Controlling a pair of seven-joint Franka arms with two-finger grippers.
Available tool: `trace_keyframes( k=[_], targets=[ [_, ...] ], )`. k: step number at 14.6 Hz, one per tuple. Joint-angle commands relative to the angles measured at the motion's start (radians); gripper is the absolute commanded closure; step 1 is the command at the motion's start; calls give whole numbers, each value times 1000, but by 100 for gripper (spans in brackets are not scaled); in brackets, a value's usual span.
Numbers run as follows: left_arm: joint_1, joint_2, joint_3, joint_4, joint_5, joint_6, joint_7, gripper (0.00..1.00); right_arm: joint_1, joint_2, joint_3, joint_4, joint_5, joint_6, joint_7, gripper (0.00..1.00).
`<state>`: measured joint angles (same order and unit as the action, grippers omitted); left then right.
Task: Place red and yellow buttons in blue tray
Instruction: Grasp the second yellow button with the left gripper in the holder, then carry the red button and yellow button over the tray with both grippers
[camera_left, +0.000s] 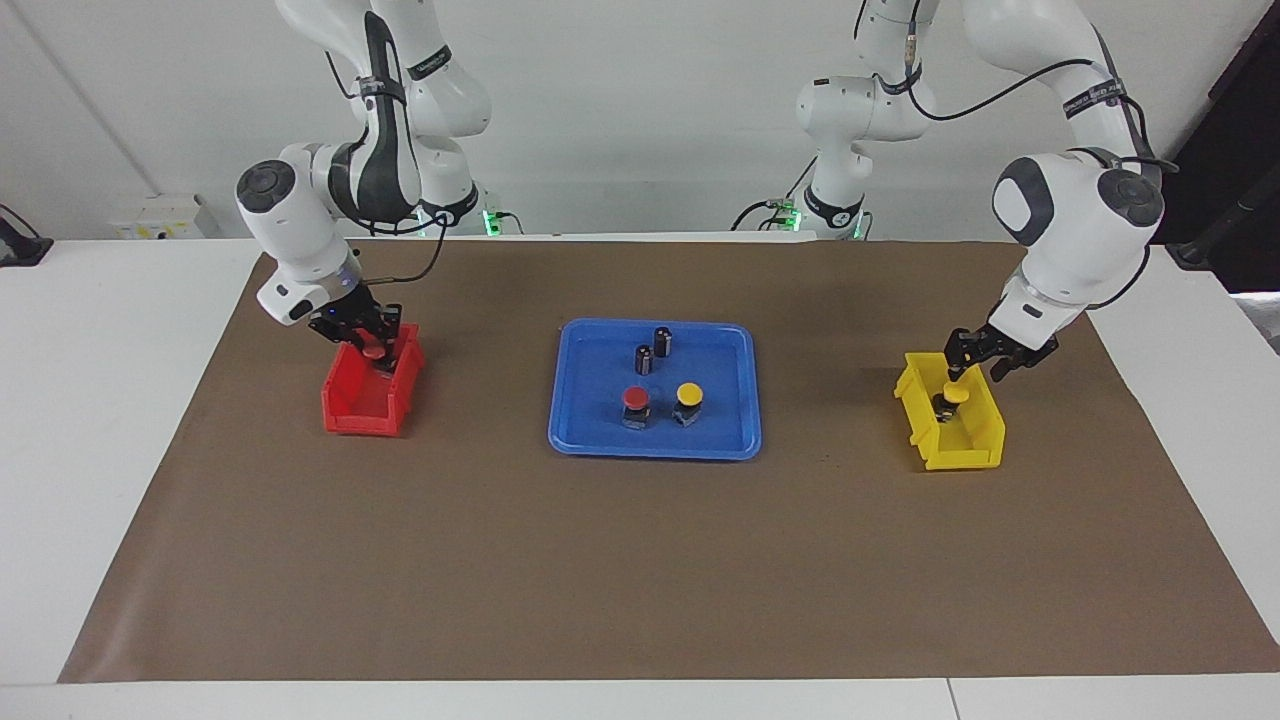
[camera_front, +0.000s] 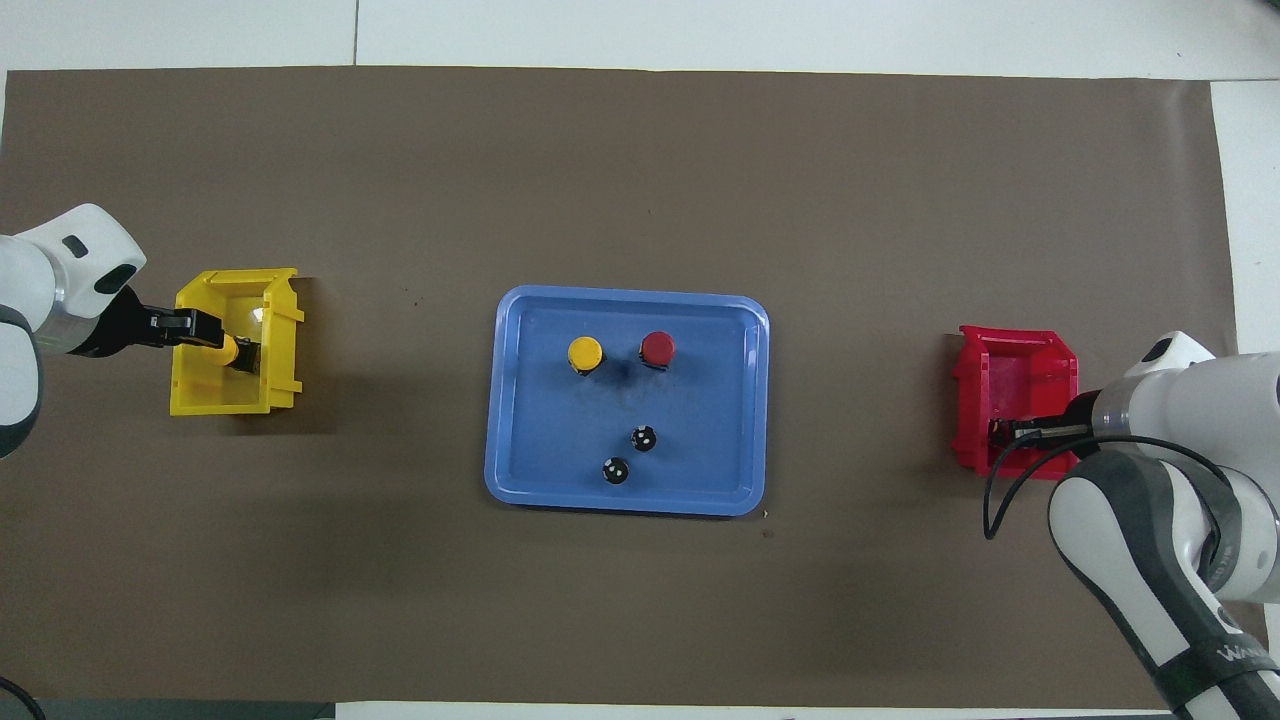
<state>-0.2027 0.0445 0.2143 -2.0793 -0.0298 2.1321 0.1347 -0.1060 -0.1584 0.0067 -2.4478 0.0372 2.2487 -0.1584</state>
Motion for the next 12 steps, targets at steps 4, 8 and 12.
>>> trace_keyframes(
  k=[4,8,12],
  targets=[
    [-4,37,-1,-38,5,77,-12,32,78,135,12,450,20,-389,115,80],
    [-6,38,-1,-85,5,127,-23,40,282,224,12,616,18,-362,422,80],
    [0,49,0,-15,4,59,-24,98,474,382,12,691,10,-200,676,80]
  ],
)
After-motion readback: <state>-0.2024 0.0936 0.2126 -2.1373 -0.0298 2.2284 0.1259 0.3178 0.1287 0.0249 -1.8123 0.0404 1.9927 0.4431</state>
